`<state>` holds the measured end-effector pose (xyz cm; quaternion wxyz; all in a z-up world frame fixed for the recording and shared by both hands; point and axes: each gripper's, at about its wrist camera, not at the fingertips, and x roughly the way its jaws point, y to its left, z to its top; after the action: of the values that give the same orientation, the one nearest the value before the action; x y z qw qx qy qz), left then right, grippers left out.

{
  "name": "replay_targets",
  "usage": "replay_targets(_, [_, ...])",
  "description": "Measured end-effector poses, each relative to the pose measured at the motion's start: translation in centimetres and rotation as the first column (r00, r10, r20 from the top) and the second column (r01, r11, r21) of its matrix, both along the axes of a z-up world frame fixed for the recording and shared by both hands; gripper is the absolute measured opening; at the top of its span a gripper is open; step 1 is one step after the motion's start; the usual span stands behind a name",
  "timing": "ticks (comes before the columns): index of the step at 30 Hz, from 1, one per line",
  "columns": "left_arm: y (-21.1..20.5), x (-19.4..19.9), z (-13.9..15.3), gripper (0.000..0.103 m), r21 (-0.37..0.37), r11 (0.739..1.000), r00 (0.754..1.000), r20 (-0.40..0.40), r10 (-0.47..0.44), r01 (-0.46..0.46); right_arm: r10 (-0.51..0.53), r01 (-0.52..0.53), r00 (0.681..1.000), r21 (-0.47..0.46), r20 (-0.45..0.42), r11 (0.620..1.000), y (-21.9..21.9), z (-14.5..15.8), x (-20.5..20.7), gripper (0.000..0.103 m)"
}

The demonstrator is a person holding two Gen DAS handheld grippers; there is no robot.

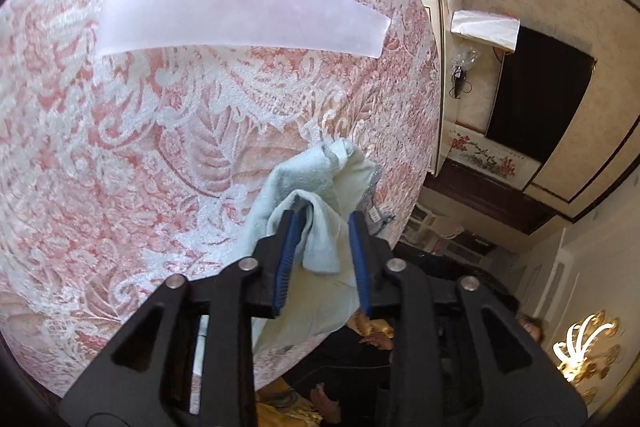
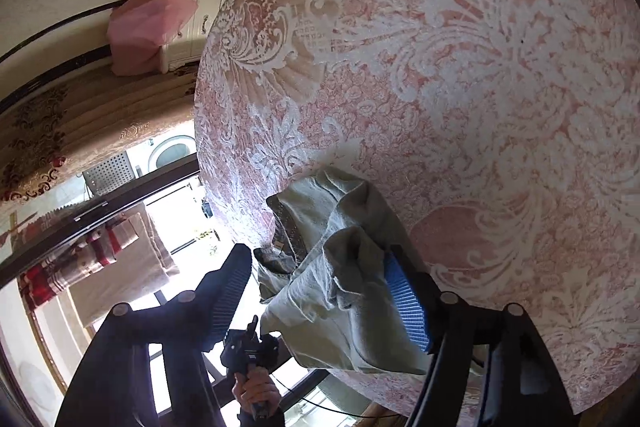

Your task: Fold clothes

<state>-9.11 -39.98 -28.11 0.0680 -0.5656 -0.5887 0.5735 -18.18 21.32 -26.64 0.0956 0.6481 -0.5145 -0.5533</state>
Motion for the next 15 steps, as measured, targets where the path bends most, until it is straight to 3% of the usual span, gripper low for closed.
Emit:
replay_targets(1, [0.0,0.0,0.8,0.046,-0.033,0.999,0.999,-0.033,-0.028,0.027,0.042,-0.041,0.998,0.033,-0.038,0.999,-0.2,0.9,0.0,0.07])
replay_targets(3, [0.0,0.1,2.7,0.047,-0.123,0.989,0.991,-0.097,-0.094,0.082,0.134,-0.121,0.984,0.11,-0.113,0.986,-0.6,2.9,-0.1,0.07])
replay_targets(4, [0.2,0.2,4.0,0.047,-0.209,0.971,0.982,-0.125,-0.143,0.115,0.225,-0.184,0.959,0.222,-0.174,0.958,-1.5,4.5,0.1,0.07])
replay_targets(5, [0.6,0.3,5.4,0.047,-0.305,0.94,0.967,-0.152,-0.205,0.152,0.319,-0.235,0.921,0.334,-0.223,0.913,-2.3,6.1,0.3,0.07])
replay_targets(6, [1.5,0.4,6.8,0.047,-0.435,0.877,0.936,-0.176,-0.306,0.205,0.42,-0.275,0.87,0.451,-0.26,0.849,-3.2,7.7,0.6,0.07])
replay_targets(7, [2.7,0.7,8.2,0.047,-0.565,0.787,0.893,-0.184,-0.411,0.246,0.567,-0.313,0.776,0.61,-0.277,0.728,-5.1,8.8,1.6,0.07])
replay_targets(8, [4.5,1.2,9.3,0.047,-0.705,0.654,0.83,-0.169,-0.531,0.275,0.7,-0.316,0.664,0.751,-0.261,0.58,-7.1,10.0,2.5,0.07])
replay_targets(9, [6.4,1.7,10.3,0.047,-0.818,0.502,0.757,-0.131,-0.639,0.282,0.812,-0.287,0.542,0.862,-0.214,0.419,-9.0,11.1,3.5,0.07])
replay_targets(10, [8.4,2.3,10.9,0.047,-0.894,0.355,0.676,-0.084,-0.732,0.273,0.89,-0.25,0.426,0.924,-0.164,0.289,-10.7,11.1,4.8,0.07])
replay_targets(11, [10.3,3.0,11.2,0.047,-0.94,0.229,0.602,-0.032,-0.797,0.253,0.946,-0.197,0.309,0.966,-0.099,0.165,-12.4,11.1,6.0,0.07])
replay_targets(12, [11.9,3.5,11.1,0.047,-0.964,0.127,0.538,0.019,-0.843,0.233,0.975,-0.167,0.219,0.982,-0.048,0.085,-13.5,10.7,7.0,0.07])
replay_targets(13, [13.2,3.7,11.0,0.047,-0.976,0.044,0.489,0.067,-0.87,0.212,0.991,-0.131,0.132,0.991,0.006,0.011,-14.5,10.2,7.9,0.07])
replay_targets(14, [14.4,3.8,10.8,0.047,-0.981,-0.033,0.442,0.115,-0.889,0.189,0.996,-0.113,0.074,0.993,0.042,-0.034,-14.9,9.7,8.2,0.07])
replay_targets(15, [15.4,3.5,10.7,0.047,-0.981,-0.093,0.402,0.157,-0.902,0.173,0.997,-0.093,0.02,0.993,0.078,-0.076,-15.3,9.1,8.5,0.07])
